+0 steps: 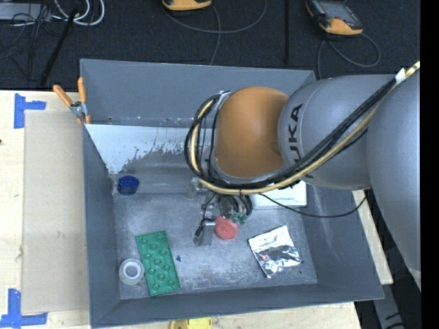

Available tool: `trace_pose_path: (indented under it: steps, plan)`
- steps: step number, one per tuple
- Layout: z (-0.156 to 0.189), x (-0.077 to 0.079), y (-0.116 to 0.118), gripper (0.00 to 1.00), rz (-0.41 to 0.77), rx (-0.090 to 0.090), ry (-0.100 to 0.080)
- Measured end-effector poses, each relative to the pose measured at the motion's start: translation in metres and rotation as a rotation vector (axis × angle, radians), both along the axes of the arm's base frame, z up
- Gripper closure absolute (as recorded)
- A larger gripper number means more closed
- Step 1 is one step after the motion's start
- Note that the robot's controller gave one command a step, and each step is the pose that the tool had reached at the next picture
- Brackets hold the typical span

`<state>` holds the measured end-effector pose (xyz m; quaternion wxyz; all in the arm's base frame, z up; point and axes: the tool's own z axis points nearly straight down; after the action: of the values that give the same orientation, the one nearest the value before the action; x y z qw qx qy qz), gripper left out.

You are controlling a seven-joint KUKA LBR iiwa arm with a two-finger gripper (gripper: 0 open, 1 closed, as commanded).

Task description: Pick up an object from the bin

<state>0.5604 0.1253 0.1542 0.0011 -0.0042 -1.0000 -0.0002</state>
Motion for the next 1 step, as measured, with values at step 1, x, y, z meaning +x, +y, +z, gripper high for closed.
trace_pose_path:
  steps: [1]
  plan:
    - [-0.0857,-0.0239,0.0531,0.0,0.746,0.002,0.001]
